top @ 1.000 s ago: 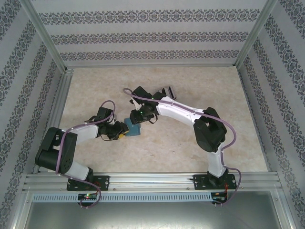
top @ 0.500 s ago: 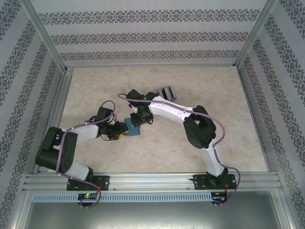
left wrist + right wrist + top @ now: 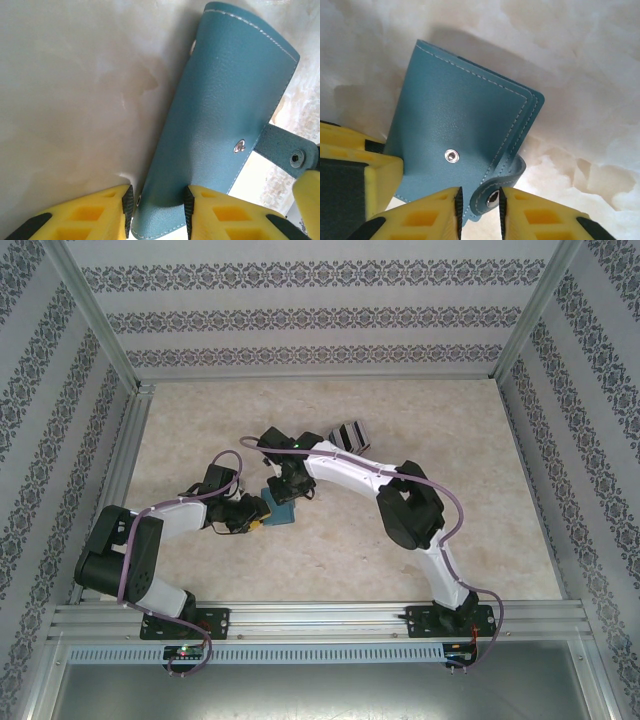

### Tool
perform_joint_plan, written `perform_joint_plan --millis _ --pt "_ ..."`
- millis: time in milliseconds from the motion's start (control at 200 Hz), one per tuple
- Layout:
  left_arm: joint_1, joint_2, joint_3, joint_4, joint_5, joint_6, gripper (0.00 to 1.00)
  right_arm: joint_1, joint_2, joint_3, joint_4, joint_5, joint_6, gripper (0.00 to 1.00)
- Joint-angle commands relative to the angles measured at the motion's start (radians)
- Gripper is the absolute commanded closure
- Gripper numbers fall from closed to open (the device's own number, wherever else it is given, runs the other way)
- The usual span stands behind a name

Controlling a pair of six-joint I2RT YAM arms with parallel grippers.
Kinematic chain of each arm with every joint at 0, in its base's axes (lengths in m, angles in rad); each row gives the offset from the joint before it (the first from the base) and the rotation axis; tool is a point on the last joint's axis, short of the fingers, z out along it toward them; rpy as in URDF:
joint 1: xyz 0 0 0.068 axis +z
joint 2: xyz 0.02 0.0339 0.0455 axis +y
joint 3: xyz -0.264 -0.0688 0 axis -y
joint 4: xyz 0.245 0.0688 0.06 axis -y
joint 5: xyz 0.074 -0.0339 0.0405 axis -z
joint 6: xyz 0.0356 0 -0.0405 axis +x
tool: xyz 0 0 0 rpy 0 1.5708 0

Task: Put the credit cards into the card holder
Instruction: Close the button on the card holder.

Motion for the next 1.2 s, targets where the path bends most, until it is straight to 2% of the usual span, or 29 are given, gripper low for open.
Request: perform_joint_plan --millis 0,290,455,620,749,1194 --pt "-0.011 0.035 -0.018 0.061 -0.021 -0.013 0.65 0.014 0.008 0.027 -0.031 0.041 -0.010 0.78" --pt "-0.011 0.035 -0.018 0.060 -0.024 -0.013 0.65 0.008 -0.011 0.013 -0.033 0.065 -0.009 0.93" --pt "-0.010 0.040 -0.023 0.072 -0.025 -0.018 0.65 0.006 -0.065 -0.047 0.026 0.060 -0.001 0.98" --pt "-0.016 0.058 -0.023 0.093 -0.020 -0.028 0.65 -0.009 -0.135 -0.173 0.214 -0.078 0.044 1.00" --pt "-0.020 0.067 -0.020 0.098 -0.021 -0.029 0.65 -0.015 -0.120 -0.198 0.266 -0.137 0.060 1.00" --pt "-0.025 0.082 -0.015 0.101 -0.017 -0.029 0.65 -0.039 -0.041 -0.187 0.289 -0.186 0.065 1.00"
